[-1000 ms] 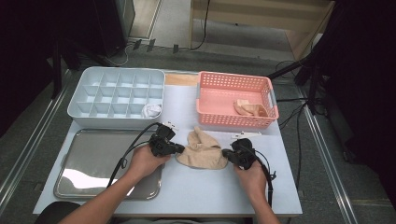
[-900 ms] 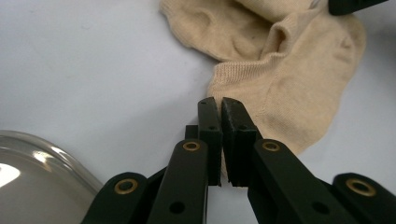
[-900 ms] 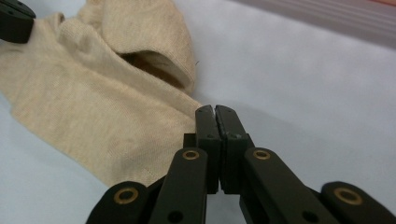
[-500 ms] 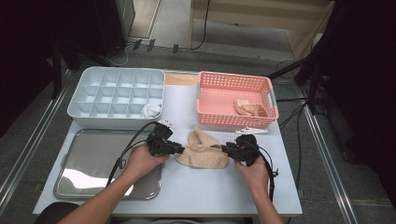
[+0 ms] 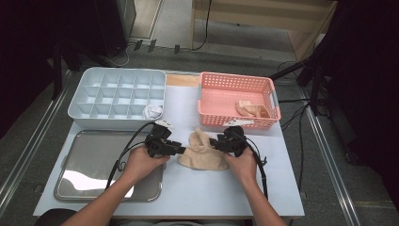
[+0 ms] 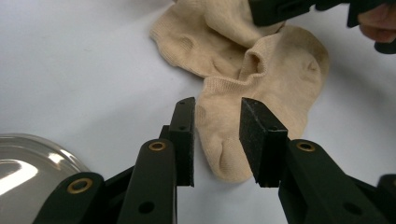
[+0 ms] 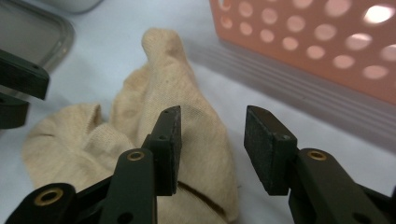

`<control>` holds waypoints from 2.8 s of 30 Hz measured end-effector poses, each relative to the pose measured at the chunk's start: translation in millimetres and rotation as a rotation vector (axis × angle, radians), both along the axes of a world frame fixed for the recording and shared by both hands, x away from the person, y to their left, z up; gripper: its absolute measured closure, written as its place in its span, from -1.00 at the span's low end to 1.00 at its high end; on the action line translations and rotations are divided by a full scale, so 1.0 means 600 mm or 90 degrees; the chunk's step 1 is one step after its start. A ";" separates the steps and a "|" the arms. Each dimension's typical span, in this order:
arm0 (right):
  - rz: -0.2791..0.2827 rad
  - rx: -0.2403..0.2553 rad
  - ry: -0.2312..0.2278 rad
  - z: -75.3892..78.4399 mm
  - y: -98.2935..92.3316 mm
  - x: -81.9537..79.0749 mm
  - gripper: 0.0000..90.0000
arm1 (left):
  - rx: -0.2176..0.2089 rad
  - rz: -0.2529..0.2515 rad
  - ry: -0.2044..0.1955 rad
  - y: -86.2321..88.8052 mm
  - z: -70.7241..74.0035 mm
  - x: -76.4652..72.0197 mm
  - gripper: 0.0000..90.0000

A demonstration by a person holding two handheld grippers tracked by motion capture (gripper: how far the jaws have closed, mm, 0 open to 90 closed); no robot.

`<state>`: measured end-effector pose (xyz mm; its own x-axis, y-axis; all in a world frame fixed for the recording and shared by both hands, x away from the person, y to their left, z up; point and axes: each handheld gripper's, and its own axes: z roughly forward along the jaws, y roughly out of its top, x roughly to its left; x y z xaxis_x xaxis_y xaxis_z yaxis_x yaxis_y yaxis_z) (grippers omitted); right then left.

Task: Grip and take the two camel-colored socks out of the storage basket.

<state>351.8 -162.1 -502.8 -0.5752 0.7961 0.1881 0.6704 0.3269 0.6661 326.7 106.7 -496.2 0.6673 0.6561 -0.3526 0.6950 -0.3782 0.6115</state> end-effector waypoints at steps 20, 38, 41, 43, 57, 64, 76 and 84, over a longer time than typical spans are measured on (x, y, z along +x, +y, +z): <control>0.032 0.005 0.010 -0.006 0.037 0.011 0.79 | -0.011 0.025 -0.006 0.021 0.002 -0.001 0.46; 0.037 0.010 -0.016 0.024 0.060 0.028 0.74 | -0.023 0.046 -0.012 0.026 0.000 0.009 0.46; 0.036 0.000 -0.016 0.017 0.058 0.029 0.70 | -0.023 0.048 -0.009 0.025 -0.002 0.011 0.46; 0.024 -0.001 -0.013 0.010 0.048 0.030 0.61 | -0.022 0.048 -0.008 0.025 -0.002 0.011 0.46; -0.007 0.034 -0.032 0.037 0.005 0.004 0.50 | -0.010 0.029 -0.021 -0.002 0.002 0.029 0.42; -0.009 0.038 -0.026 0.030 0.007 -0.006 0.50 | -0.019 0.027 -0.034 -0.008 0.013 0.044 0.41; -0.016 -0.023 -0.026 -0.008 0.036 0.008 0.29 | -0.016 0.022 -0.026 -0.010 0.007 0.045 0.41; -0.031 -0.049 -0.041 -0.016 0.036 0.014 0.80 | -0.008 0.024 -0.029 -0.006 0.008 0.043 0.41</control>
